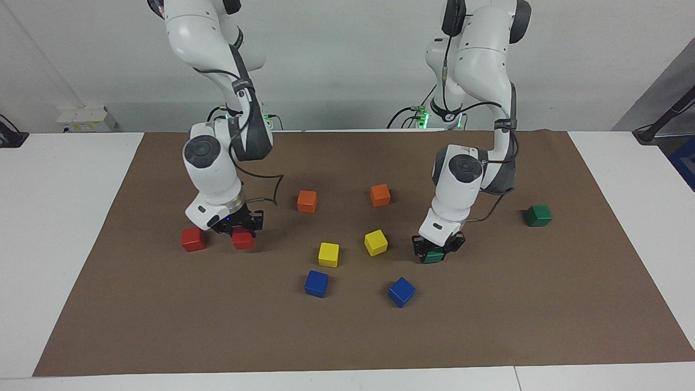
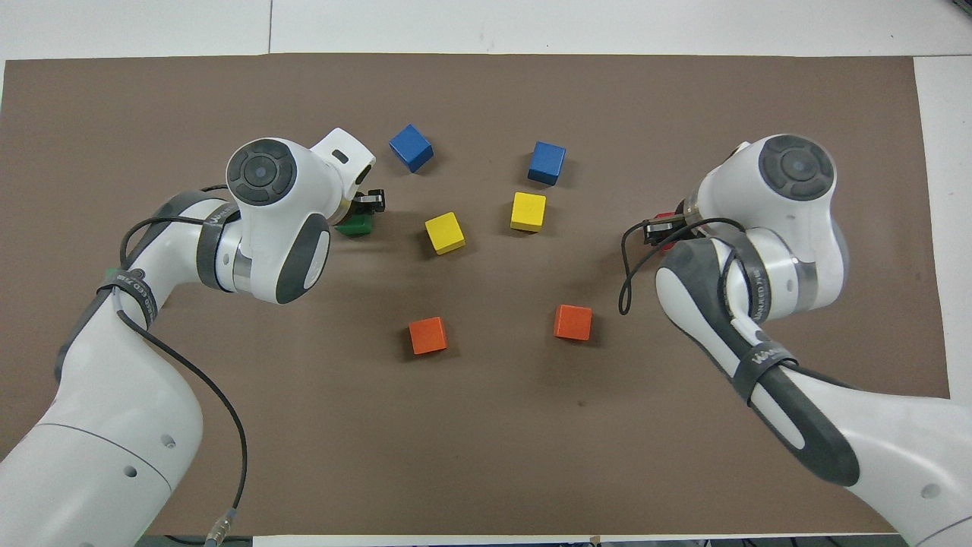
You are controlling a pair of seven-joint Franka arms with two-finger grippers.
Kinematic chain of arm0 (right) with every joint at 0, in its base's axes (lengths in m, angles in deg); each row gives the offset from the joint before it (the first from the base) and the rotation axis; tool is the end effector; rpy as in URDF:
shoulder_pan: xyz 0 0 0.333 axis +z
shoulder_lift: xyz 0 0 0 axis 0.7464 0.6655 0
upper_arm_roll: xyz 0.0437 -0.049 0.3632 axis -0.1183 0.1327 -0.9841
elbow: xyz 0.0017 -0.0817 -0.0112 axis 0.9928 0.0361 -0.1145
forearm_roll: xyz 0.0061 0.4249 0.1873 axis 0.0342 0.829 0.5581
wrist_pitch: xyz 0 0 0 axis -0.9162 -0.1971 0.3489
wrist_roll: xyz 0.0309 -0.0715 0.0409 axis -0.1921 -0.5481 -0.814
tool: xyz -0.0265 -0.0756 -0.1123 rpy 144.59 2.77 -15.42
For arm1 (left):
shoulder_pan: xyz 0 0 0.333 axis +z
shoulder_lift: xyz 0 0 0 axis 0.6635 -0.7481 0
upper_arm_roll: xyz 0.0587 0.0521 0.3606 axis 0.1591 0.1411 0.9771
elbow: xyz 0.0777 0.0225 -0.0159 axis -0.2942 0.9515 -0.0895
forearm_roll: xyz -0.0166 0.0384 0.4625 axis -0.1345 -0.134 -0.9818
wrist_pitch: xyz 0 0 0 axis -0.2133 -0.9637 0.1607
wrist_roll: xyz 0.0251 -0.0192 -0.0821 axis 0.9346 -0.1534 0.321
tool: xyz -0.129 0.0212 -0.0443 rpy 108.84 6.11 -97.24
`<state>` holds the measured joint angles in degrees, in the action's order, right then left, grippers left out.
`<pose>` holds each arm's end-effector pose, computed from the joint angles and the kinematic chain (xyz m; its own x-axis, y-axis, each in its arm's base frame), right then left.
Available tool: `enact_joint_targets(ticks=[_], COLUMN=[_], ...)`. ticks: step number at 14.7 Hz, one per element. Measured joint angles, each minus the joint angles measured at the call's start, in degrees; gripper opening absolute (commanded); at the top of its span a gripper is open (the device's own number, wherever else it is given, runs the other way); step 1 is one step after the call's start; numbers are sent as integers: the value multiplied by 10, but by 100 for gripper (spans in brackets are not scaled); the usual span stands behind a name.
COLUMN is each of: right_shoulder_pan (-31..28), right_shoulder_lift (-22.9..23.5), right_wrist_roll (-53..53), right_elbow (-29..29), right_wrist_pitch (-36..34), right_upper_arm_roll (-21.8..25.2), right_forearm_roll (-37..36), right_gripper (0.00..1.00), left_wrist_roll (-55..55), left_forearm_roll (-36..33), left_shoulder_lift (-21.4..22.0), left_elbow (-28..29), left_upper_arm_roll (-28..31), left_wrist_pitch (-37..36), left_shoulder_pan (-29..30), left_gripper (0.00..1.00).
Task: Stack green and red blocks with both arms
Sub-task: 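Grasp and carry the green cube with the left gripper while the right gripper carries red, then place the green cube beside the first green with the left gripper and release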
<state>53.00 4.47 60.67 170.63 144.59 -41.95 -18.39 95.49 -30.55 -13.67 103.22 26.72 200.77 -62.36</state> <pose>0.6876 0.0764 0.3604 0.9969 0.0777 -0.0133 0.0779 -0.9969 0.0140 0.7126 -0.2462 0.2904 0.9898 0.0355 0.1380 0.0321 -0.9991 0.0271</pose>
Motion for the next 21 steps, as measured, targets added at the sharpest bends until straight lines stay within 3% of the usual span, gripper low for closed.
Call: enact_joint_targets(ticks=[3, 7, 12, 21], right_shoulder_pan=[-54, -101, -120, -120], right_shoulder_lift=[-28, -31, -31, -41], right_wrist_roll=[-74, -133, -139, -148], right_elbow=[-12, -1, 49, 89], right_wrist_pitch=[-37, -41, 20, 63], right_upper_arm_roll=[1, 1, 2, 1], right_forearm_roll=[0, 3, 3, 3], right_gripper=[0, 0, 0, 0], left_wrist_roll=[-29, -205, -396, -415], left_forearm_roll=[0, 0, 0, 0], left_shoulder_lift=[46, 121, 144, 179], left_elbow=[-17, 0, 68, 186], left_upper_arm_roll=[3, 6, 6, 3], left_wrist_pitch=[-81, -170, -148, -37], left_shoulder_pan=[59, 167, 289, 308], left_gripper=[0, 0, 0, 0])
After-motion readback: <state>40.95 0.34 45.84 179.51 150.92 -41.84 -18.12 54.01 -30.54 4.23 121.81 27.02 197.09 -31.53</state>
